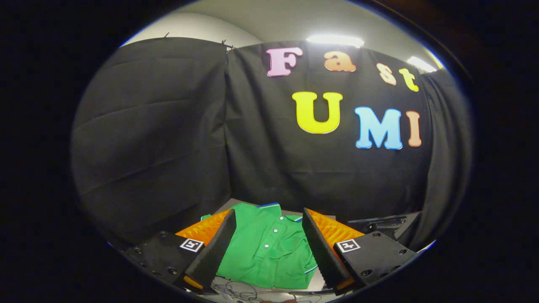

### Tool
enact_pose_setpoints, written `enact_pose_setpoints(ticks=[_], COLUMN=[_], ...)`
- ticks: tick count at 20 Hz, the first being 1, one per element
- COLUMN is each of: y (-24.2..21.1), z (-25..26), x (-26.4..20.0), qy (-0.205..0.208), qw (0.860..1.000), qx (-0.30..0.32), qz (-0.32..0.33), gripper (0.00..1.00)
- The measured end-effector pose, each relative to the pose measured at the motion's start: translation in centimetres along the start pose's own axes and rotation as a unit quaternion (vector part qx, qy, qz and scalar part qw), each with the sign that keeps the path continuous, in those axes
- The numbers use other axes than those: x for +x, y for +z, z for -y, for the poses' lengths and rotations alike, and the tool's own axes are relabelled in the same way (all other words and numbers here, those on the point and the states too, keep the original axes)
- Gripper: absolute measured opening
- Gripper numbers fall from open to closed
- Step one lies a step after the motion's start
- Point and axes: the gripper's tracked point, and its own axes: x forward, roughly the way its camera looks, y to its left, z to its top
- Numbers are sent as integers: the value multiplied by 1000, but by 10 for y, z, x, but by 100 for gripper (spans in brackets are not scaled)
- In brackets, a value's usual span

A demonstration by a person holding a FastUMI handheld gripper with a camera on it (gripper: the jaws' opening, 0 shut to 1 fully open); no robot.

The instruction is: Put the clothes into the washing machine and then close the washing machine lid.

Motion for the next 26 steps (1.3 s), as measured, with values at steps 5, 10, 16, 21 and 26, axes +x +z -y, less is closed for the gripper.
enact_pose_setpoints(ticks=[5, 10, 16, 21, 26], y=[-25, -66, -101, -118, -142], z=[-3, -15, -10, -8, -5], x=[48, 84, 107, 115, 120], qy=[-7, -6, -29, -41, -33], qw=[996, 986, 974, 967, 961], qx=[10, 1, -5, -15, -12], qz=[-87, -169, -226, -250, -273], gripper=[97, 96, 97, 97, 99])
